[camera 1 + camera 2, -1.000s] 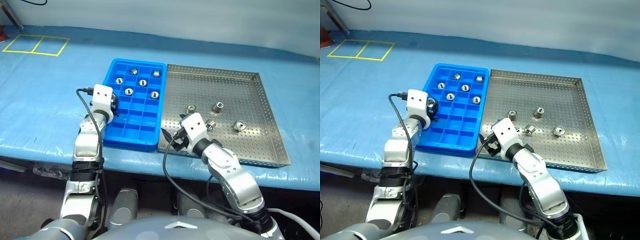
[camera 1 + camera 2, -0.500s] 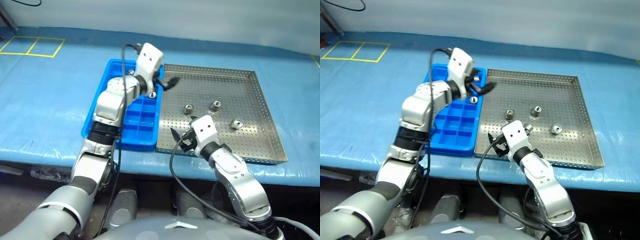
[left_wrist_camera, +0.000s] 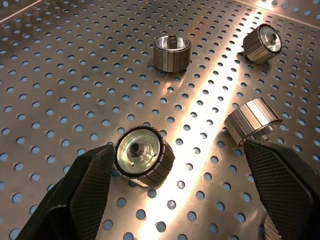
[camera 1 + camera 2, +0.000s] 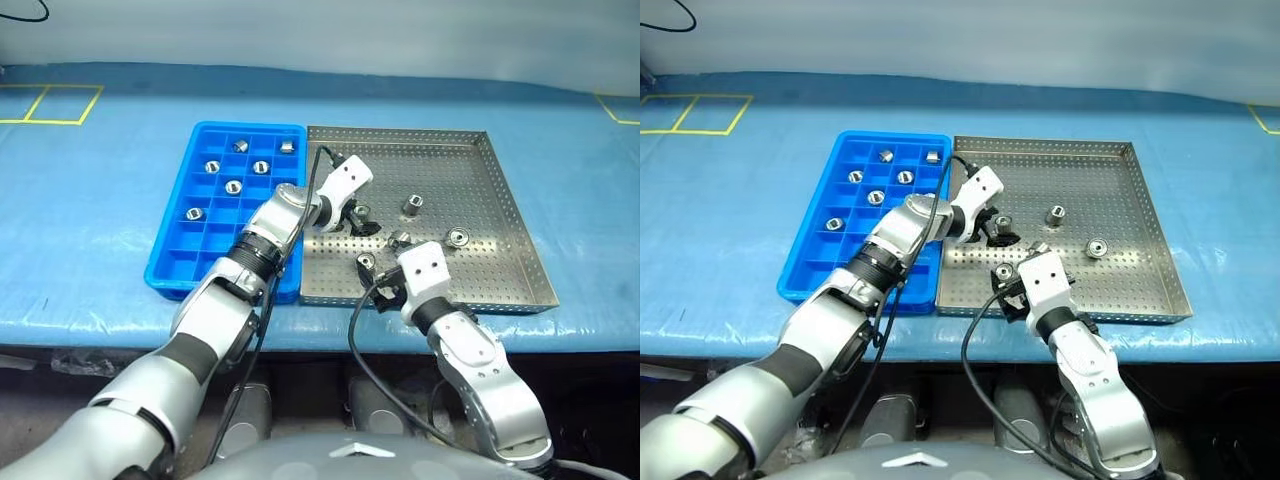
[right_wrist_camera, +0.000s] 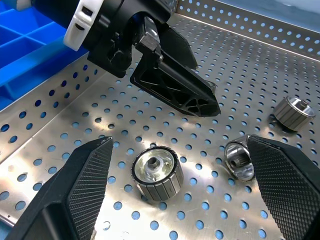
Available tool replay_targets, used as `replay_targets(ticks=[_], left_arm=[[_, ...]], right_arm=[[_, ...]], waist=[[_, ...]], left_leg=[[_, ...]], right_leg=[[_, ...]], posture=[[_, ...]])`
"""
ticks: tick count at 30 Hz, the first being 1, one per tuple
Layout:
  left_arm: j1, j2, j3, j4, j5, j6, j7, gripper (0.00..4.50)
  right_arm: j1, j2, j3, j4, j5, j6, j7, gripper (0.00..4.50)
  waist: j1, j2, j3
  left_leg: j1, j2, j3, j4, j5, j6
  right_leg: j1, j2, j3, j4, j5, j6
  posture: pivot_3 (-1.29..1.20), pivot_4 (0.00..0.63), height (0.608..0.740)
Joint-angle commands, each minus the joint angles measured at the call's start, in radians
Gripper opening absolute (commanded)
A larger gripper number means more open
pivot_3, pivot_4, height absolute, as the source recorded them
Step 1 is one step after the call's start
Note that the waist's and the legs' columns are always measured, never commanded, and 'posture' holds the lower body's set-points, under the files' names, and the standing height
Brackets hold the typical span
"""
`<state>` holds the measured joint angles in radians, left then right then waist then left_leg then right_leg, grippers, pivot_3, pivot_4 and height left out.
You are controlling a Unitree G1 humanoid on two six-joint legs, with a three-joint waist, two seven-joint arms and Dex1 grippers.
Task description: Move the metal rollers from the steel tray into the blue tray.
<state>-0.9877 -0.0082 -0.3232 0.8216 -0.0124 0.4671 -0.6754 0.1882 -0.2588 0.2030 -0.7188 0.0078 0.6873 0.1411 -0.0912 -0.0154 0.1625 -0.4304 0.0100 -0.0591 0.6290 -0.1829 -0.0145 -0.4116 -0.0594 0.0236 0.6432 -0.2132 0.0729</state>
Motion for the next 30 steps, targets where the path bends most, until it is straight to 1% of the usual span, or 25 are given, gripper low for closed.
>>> replay_targets(ticks=[1,3,10,13,15,17,18,19,20,22,26,30], left_arm=[[-0.039,-0.029,0.029,0.057,0.021,-0.070,0.054,4.49],[-0.047,-0.041,0.042,0.094,0.024,-0.087,0.080,4.49],[-0.050,-0.067,0.068,0.167,0.027,-0.085,0.095,4.49],[-0.046,-0.070,0.087,0.167,0.028,-0.072,0.103,3.92],[-0.039,-0.069,0.100,0.157,0.030,-0.064,0.116,3.32],[-0.032,-0.066,0.116,0.140,0.026,-0.060,0.129,2.59],[-0.028,-0.063,0.127,0.123,0.021,-0.057,0.136,2.30],[-0.023,-0.060,0.139,0.102,0.014,-0.054,0.142,1.96],[-0.018,-0.057,0.148,0.083,0.010,-0.052,0.147,1.79],[0.001,-0.049,0.168,0.024,0.002,-0.044,0.158,1.80],[0.092,-0.014,0.231,-0.217,-0.024,-0.012,0.229,1.80],[0.212,0.022,0.300,-0.492,-0.021,0.036,0.351,1.80]], right_arm=[[0.012,0.010,-0.017,-0.051,-0.012,-0.014,-0.016,4.50],[0.017,0.011,-0.020,-0.052,-0.013,-0.016,-0.020,4.50],[0.013,0.014,-0.025,-0.046,-0.019,-0.018,-0.020,4.50],[0.007,0.015,-0.025,-0.044,-0.020,-0.018,-0.018,4.50],[0.003,0.015,-0.024,-0.039,-0.022,-0.019,-0.016,4.50],[-0.001,0.016,-0.023,-0.035,-0.024,-0.019,-0.013,4.50],[-0.004,0.016,-0.022,-0.033,-0.024,-0.019,-0.011,4.50],[-0.007,0.015,-0.021,-0.032,-0.024,-0.018,-0.009,4.50],[-0.009,0.015,-0.020,-0.032,-0.024,-0.018,-0.008,4.50],[-0.013,0.013,-0.019,-0.030,-0.023,-0.017,-0.003,4.50],[-0.036,0.011,-0.004,-0.016,-0.020,-0.013,0.012,4.50],[-0.078,0.014,0.025,0.010,-0.016,-0.013,0.035,4.50]], waist=[[-0.003,0.000,0.000],[-0.005,0.000,0.000],[-0.021,0.000,0.000],[-0.028,0.000,0.000],[-0.030,0.000,0.000],[-0.032,0.000,0.000],[-0.032,0.000,0.000],[-0.032,0.000,0.000],[-0.032,0.000,0.000],[-0.030,0.000,0.000],[-0.028,0.000,0.000],[-0.021,0.000,0.000]], left_leg=[[0.000,0.000,0.000,0.000,0.000,0.000],[0.000,0.000,0.000,0.000,0.000,0.000],[0.000,0.000,0.000,0.000,0.000,0.000],[0.000,0.000,0.000,0.000,0.000,0.000],[0.000,0.000,0.000,0.000,0.000,0.000],[0.000,0.000,0.000,0.000,0.000,0.000],[0.000,0.000,0.000,0.000,0.000,0.000],[0.000,0.000,0.000,0.000,0.000,0.000],[0.000,0.000,0.000,0.000,0.000,0.000],[0.000,0.000,0.000,0.000,0.000,0.000],[0.000,0.000,-0.001,-0.001,0.000,0.000],[0.001,0.001,0.000,-0.001,0.000,0.000]], right_leg=[[0.000,0.000,0.000,0.000,0.000,0.000],[0.000,0.000,0.000,0.000,0.000,0.000],[0.000,0.000,0.000,0.000,0.000,0.001],[0.000,0.000,0.000,0.000,0.000,0.001],[0.000,0.000,0.000,0.000,0.000,0.001],[0.000,0.000,0.000,0.000,0.001,0.001],[0.000,0.000,0.000,0.000,0.001,0.001],[0.000,0.000,0.000,0.000,0.001,0.001],[0.000,0.000,0.000,0.000,0.001,0.001],[0.000,0.000,0.000,0.000,0.001,0.002],[0.000,0.000,0.000,0.001,0.002,0.004],[0.000,0.000,0.000,0.001,0.003,0.004]], posture=[[-0.23,0.150,0.740],[-0.23,0.150,0.740],[-0.23,0.150,0.740],[-0.23,0.150,0.740],[-0.21,0.150,0.740],[-0.20,0.150,0.740],[-0.20,0.150,0.740],[-0.19,0.150,0.740],[-0.19,0.150,0.740],[-0.18,0.150,0.740],[-0.14,0.150,0.740],[-0.09,0.150,0.740]])
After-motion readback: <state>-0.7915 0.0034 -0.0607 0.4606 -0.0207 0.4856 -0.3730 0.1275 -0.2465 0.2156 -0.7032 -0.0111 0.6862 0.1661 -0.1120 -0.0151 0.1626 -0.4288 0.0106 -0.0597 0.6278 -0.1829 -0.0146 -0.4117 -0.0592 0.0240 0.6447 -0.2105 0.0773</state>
